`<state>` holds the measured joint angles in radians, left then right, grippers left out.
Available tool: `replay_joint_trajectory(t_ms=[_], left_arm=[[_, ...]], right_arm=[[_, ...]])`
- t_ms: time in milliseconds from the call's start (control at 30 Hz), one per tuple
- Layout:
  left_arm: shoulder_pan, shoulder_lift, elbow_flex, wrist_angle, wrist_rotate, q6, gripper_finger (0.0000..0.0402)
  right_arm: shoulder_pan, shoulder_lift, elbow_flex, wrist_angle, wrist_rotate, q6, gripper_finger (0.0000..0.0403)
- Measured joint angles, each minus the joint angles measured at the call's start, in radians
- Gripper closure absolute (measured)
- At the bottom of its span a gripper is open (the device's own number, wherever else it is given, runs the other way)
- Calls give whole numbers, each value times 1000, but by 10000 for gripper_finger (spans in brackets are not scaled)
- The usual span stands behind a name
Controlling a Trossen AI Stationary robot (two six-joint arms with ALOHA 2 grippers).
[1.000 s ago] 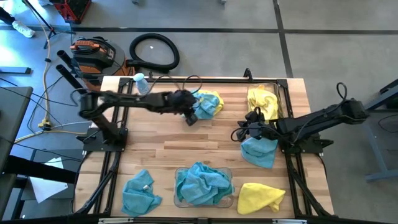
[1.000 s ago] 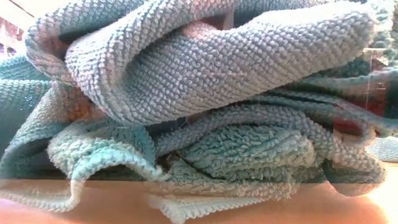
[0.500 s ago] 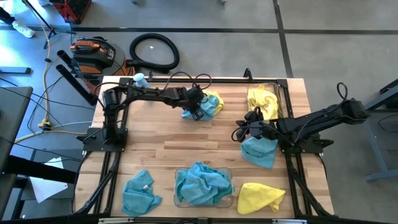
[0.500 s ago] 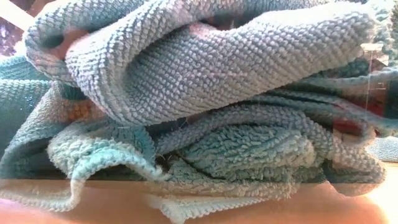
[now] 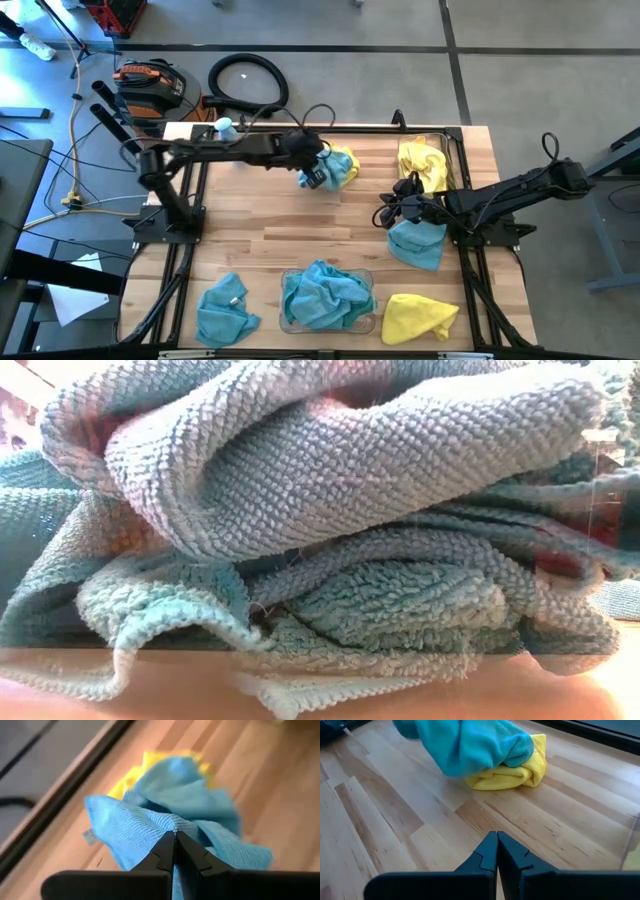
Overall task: Sort microfiber towel by color & place in baskets
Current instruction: Put the blue microfiber towel into the bottom transparent bin
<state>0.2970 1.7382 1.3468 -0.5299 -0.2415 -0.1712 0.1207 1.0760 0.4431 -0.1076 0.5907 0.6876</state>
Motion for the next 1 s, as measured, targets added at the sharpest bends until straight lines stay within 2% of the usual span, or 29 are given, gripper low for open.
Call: replay_joint_trajectory(t_ms=[267, 600, 767, 1000], left_arm=[[-116, -235, 0, -26, -21, 0, 401], [-369, -508, 0, 15, -135, 0, 401], [-492, -571, 0, 115, -148, 0, 401], [-626, -587, 0, 271, -149, 0, 401]], right_arm=[[0, 0, 0, -1, 0, -14, 402], [0, 0, 0, -4, 0, -15, 402], [0, 0, 0, -3, 0, -15, 402], [0, 0, 0, -2, 0, -13, 402]])
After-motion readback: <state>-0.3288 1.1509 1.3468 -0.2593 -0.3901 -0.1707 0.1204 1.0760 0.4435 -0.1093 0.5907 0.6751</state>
